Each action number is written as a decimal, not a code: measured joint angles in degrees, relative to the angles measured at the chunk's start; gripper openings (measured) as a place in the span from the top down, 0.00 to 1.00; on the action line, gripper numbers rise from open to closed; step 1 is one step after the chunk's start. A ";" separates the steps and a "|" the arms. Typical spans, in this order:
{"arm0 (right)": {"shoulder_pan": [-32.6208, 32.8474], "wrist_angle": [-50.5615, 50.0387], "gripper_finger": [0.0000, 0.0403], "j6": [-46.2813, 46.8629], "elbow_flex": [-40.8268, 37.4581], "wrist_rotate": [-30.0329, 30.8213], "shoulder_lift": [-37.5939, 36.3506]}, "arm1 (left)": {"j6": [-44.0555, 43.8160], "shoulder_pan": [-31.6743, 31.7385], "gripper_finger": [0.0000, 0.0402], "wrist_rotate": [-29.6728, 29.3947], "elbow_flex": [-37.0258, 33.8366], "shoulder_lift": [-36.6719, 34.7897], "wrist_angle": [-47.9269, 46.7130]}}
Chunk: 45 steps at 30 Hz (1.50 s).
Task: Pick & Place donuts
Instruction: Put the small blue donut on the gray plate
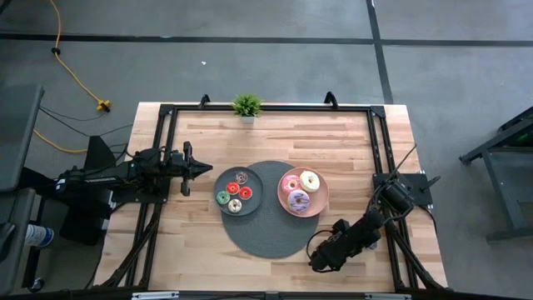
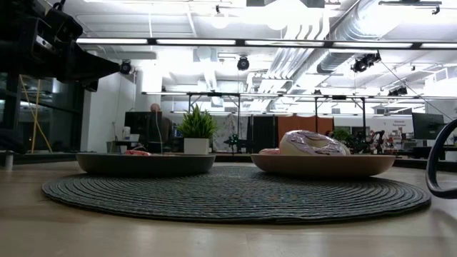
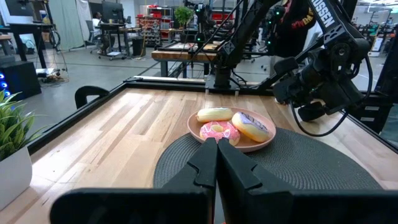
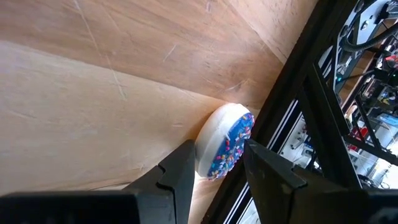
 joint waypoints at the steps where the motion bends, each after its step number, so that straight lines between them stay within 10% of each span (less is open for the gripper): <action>1: -0.16 -0.01 0.68 0.00 0.00 -0.06 0.00 | -0.02 -0.01 0.99 0.00 -0.01 0.00 0.01; 24: -0.29 -2.61 0.93 -0.11 -0.13 1.37 -2.25 | -0.02 -0.01 0.99 0.02 0.01 0.00 0.01; 45: -0.59 -8.67 0.97 -1.10 2.84 3.77 -3.84 | 0.00 0.01 0.99 0.02 0.01 0.02 0.01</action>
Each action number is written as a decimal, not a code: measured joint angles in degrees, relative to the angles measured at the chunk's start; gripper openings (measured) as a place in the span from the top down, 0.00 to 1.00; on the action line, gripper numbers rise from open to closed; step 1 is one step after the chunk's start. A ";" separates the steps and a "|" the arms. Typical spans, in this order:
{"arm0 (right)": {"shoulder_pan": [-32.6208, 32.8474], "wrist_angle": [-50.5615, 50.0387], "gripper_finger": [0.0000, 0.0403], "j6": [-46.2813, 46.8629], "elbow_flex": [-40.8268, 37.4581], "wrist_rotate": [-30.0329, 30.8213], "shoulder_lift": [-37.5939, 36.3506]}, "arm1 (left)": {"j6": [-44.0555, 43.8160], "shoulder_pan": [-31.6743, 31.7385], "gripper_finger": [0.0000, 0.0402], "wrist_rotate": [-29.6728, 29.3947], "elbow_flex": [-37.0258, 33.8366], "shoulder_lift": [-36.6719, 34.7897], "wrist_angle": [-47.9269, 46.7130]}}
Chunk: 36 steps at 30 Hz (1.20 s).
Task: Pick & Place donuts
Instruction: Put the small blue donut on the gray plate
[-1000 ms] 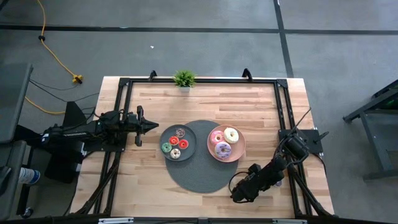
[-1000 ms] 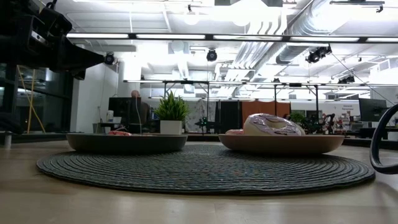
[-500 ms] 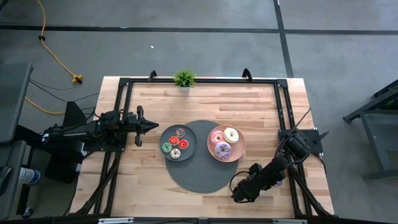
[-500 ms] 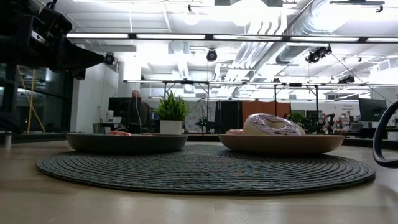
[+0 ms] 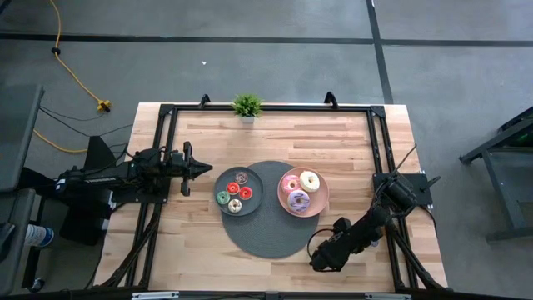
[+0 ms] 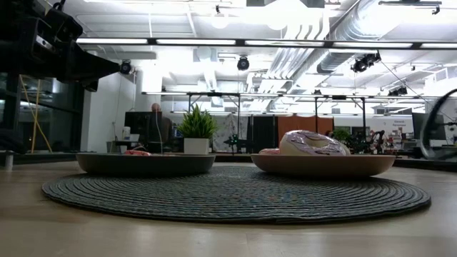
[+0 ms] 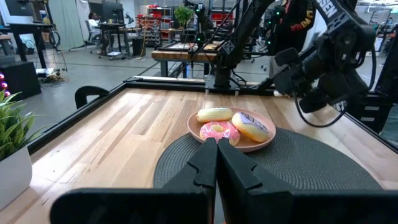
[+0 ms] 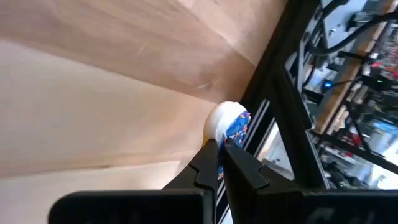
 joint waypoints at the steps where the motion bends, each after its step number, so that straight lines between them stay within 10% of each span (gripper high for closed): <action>1: -0.12 -0.33 0.97 0.27 0.10 0.62 -0.50 | 0.00 -0.02 0.99 -0.02 -0.02 0.00 0.00; 19: -3.02 5.66 0.97 -0.32 12.77 37.81 -12.28 | 0.00 0.00 0.99 0.00 0.00 0.00 0.00; 36: -14.50 31.16 0.97 -74.29 14.03 50.34 -11.29 | 0.00 -0.02 0.99 0.00 0.00 0.00 -0.02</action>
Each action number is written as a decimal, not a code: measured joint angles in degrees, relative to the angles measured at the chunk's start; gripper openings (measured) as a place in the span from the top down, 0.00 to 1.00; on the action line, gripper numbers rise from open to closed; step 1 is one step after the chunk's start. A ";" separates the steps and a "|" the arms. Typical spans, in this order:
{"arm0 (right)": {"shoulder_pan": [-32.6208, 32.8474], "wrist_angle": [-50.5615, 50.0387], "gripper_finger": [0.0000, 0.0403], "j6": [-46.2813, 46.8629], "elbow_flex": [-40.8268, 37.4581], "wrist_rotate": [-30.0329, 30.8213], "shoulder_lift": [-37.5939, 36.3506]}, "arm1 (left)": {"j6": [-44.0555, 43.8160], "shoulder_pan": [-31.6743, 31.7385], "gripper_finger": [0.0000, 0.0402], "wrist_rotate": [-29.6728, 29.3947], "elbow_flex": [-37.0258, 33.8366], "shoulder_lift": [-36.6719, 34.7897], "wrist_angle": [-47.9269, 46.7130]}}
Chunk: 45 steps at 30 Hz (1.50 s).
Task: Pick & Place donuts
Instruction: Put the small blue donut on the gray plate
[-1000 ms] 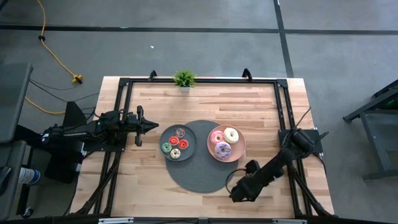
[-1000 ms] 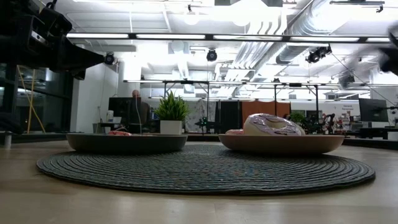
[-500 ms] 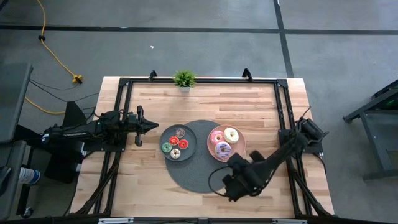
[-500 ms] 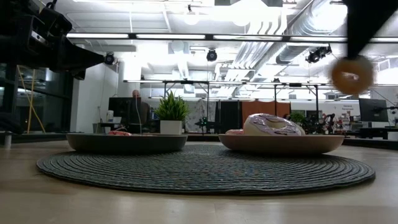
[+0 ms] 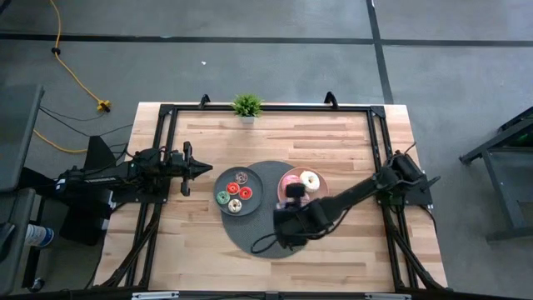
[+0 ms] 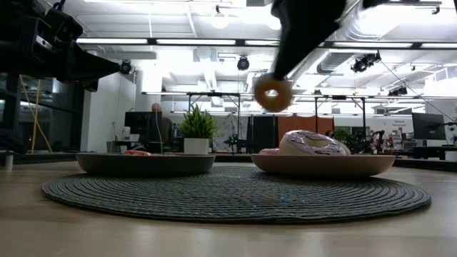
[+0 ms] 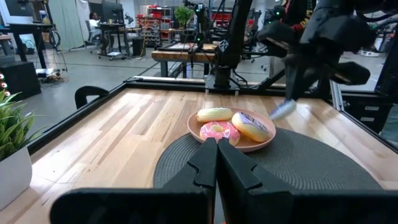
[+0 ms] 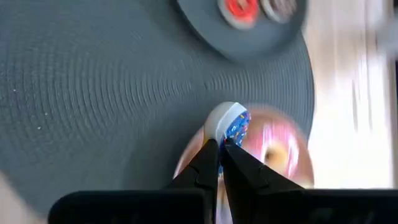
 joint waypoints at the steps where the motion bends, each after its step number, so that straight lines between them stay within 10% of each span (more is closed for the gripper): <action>1: -0.60 2.04 0.97 -4.16 0.00 -0.54 0.39 | -0.01 0.02 0.99 -0.01 0.00 0.00 0.02; 19: -5.59 26.65 0.97 -54.37 -0.02 3.79 9.75 | 0.00 0.01 0.99 0.00 0.00 0.00 0.02; 45: -8.03 33.09 0.97 -59.20 -0.02 2.29 16.13 | 0.00 0.00 0.99 -0.02 -0.01 0.00 0.02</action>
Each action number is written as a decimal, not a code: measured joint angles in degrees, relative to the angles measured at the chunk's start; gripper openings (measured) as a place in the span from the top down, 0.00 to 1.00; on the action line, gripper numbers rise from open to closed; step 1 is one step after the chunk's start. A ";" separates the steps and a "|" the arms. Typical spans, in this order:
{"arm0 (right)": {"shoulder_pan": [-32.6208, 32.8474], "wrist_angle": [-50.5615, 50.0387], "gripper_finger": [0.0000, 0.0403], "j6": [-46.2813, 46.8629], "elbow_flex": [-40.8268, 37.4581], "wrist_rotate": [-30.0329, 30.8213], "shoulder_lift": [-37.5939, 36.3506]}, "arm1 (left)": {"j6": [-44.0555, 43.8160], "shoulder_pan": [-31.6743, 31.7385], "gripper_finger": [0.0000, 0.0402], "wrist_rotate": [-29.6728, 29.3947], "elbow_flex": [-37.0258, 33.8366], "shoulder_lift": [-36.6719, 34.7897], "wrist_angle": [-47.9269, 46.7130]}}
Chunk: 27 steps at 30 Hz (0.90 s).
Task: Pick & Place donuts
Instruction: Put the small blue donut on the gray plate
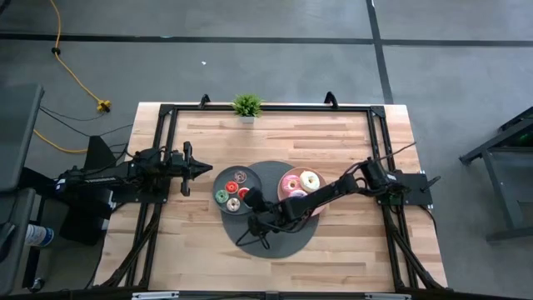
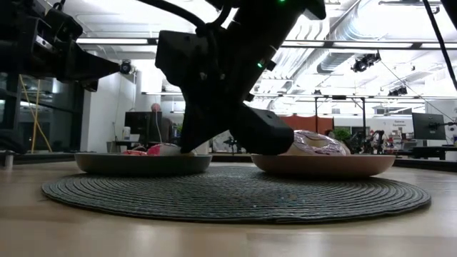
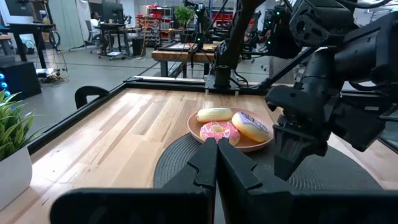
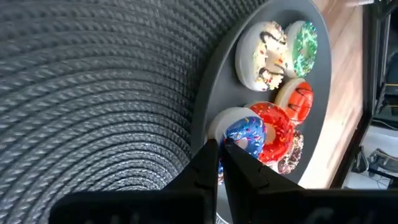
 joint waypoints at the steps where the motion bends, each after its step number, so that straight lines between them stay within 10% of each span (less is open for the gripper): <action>1: 0.10 -0.03 0.97 0.04 0.00 0.18 0.00 | 0.00 0.02 0.99 0.02 0.02 -0.02 0.00; 11: 0.15 0.04 0.97 0.19 0.00 11.54 -0.02 | 0.00 0.01 0.99 0.00 0.02 -0.01 0.00; 27: -6.08 -0.19 0.97 -0.17 0.00 7.34 -0.04 | -0.02 0.00 0.99 0.00 0.02 -0.02 0.00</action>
